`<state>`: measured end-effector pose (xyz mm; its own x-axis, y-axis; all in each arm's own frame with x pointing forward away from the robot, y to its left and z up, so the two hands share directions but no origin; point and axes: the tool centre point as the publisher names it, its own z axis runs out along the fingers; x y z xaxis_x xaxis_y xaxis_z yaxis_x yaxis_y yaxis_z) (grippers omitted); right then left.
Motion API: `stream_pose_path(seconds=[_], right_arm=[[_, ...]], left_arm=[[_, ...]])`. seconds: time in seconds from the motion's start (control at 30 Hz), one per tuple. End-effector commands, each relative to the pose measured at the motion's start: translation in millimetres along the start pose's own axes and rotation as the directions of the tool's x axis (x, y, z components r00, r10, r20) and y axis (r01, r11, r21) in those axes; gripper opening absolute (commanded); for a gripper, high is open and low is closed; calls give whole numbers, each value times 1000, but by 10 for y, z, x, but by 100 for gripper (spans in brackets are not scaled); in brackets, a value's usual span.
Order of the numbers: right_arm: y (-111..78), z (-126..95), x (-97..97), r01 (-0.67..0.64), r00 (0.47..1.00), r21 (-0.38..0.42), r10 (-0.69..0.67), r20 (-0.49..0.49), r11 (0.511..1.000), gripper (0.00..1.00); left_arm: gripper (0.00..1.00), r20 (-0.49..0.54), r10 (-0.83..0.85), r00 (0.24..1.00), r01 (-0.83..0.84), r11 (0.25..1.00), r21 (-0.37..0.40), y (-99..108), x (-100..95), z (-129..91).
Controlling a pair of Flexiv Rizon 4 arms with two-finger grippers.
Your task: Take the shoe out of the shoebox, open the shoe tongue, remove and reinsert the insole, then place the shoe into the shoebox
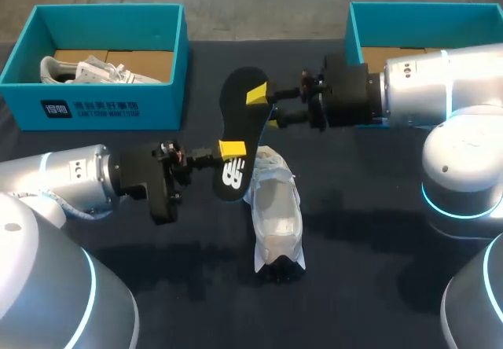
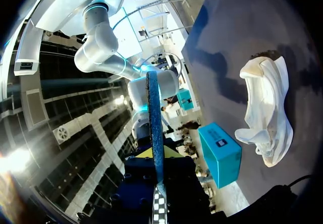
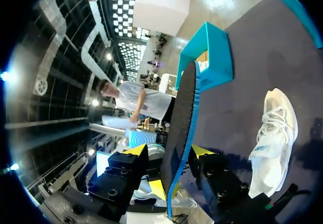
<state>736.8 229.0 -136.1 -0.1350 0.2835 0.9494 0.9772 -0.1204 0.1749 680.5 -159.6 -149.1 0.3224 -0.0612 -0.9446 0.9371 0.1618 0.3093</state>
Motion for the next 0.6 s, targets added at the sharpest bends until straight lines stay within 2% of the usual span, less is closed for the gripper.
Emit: stream_pose_path(seconds=[0.03, 0.2, 0.3, 0.6], right_arm=[[10, 75, 37, -6, 1000, -3, 6, 24, 1000, 46], [12, 74, 42, -10, 1000, -9, 11, 24, 1000, 42], [12, 56, 51, -18, 999, -20, 18, 31, 1000, 35], [-1, 24, 41, -31, 999, -36, 33, 41, 999, 29]], left_arm=[[0, 0, 3, 1000, -3, 1000, -6, -16, 2, 19], [0, 0, 3, 1000, -3, 1000, -6, -16, 2, 19], [0, 0, 3, 1000, -3, 1000, -6, -16, 2, 19], [0, 0, 3, 1000, -3, 1000, -6, -16, 2, 19]])
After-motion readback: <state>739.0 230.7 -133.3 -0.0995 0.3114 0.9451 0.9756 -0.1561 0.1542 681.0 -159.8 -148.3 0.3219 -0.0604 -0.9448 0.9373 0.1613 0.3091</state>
